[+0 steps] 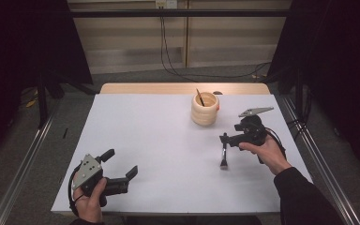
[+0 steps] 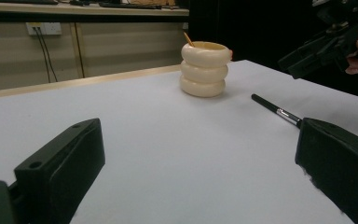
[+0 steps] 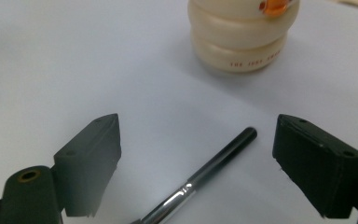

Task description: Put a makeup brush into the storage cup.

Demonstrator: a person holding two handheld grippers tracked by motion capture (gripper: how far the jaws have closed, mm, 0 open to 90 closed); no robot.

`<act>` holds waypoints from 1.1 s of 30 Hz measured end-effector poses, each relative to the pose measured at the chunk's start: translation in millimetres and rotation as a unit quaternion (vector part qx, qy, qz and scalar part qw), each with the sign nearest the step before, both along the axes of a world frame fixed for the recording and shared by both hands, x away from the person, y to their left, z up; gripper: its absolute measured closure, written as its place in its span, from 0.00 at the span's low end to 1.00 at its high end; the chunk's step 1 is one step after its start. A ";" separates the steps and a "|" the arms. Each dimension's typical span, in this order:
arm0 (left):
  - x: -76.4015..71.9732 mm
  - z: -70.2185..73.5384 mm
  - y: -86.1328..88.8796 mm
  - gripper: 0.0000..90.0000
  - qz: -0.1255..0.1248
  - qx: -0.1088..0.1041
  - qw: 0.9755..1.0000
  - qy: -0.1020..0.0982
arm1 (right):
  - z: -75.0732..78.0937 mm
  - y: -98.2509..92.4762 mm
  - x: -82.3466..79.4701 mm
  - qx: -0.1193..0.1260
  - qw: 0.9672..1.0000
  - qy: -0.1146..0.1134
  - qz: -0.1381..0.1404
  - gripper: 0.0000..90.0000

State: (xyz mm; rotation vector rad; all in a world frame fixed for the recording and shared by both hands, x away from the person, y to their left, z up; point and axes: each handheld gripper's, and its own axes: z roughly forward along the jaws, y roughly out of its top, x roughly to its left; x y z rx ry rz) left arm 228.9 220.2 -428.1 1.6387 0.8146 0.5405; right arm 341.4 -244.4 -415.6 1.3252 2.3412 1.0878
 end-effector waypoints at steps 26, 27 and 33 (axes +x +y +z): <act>1.8 -1.3 -0.3 0.02 -0.001 0.004 1.000 0.004 | -15.2 18.4 20.6 -0.066 0.975 0.211 -0.007 0.38; 1.7 -1.3 -0.4 0.02 -0.002 0.004 1.000 0.004 | -16.0 17.6 22.0 -0.071 0.974 0.215 -0.001 0.39; 1.9 -1.3 -0.3 0.02 -0.001 0.005 1.000 0.004 | -20.0 22.9 25.5 -0.096 0.964 0.249 -0.004 0.48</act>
